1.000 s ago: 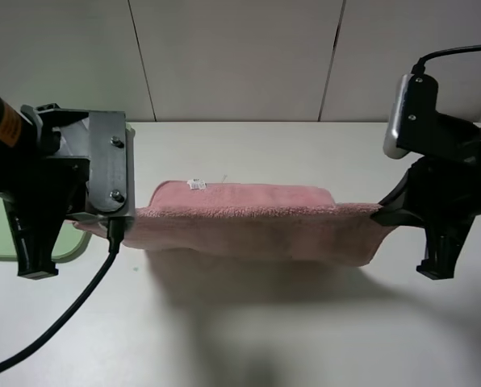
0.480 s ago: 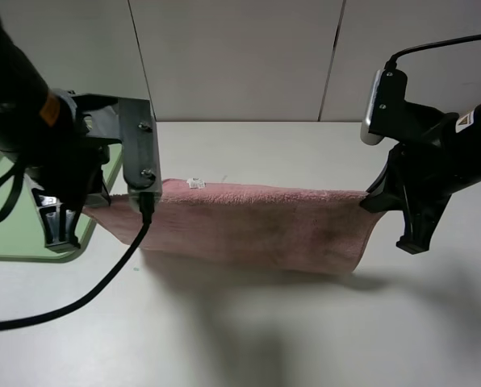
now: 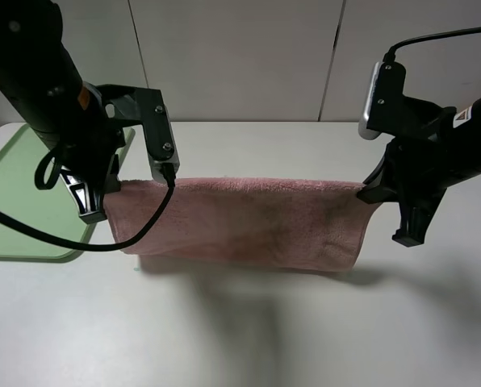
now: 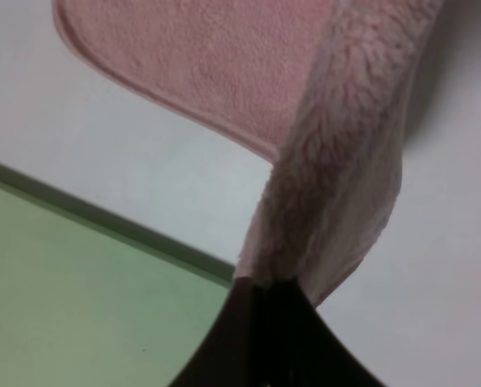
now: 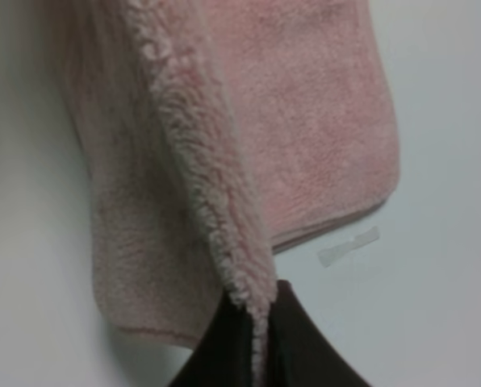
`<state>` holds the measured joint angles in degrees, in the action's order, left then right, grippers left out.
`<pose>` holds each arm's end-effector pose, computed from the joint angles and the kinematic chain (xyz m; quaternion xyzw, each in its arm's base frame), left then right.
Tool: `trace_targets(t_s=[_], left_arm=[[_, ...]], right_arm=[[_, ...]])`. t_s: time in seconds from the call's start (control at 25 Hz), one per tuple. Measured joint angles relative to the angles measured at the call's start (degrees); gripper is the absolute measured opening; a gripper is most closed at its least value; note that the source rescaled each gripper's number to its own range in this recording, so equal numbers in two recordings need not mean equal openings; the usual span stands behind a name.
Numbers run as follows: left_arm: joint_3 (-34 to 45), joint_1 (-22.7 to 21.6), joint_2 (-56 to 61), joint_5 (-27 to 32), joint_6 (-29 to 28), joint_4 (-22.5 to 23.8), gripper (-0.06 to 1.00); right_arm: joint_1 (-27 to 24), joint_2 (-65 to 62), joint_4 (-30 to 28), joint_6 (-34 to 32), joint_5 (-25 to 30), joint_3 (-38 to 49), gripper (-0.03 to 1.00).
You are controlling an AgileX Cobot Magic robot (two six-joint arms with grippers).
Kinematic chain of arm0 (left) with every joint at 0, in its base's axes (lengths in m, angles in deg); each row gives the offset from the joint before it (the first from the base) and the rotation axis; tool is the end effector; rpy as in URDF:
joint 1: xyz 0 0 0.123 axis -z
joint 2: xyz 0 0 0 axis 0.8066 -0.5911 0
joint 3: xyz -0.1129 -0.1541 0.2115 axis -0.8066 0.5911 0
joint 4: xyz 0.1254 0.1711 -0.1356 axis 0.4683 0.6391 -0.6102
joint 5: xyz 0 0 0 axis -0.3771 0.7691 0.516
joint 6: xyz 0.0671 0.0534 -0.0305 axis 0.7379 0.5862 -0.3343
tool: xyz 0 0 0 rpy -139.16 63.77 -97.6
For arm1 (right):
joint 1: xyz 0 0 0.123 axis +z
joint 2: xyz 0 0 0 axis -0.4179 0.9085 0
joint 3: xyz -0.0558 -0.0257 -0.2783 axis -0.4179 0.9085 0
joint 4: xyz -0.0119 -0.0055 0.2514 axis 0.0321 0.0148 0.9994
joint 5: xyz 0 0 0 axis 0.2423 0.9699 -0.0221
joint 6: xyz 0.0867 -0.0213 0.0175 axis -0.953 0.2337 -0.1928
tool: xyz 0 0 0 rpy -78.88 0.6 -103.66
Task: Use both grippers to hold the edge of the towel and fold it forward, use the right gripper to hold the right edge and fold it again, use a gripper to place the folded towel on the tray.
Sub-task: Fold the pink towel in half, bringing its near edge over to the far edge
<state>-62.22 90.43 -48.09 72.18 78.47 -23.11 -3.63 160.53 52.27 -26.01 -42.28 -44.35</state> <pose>0.2500 -0.1600 0.2425 0.5869 0.7861 0.1174 0.1543 0.2179 0.0969 0.2267 -0.5827 0.7745 0.0019 0.2462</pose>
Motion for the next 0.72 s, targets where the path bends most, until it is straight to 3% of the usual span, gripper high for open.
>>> trace_targets(t_s=[0.72], left_arm=[[-1.3,-0.3,-5.1,-1.1,-0.7,0.5,0.00]], right_arm=[[0.0,7.8,-0.2,0.6,-4.2,0.0,0.00]])
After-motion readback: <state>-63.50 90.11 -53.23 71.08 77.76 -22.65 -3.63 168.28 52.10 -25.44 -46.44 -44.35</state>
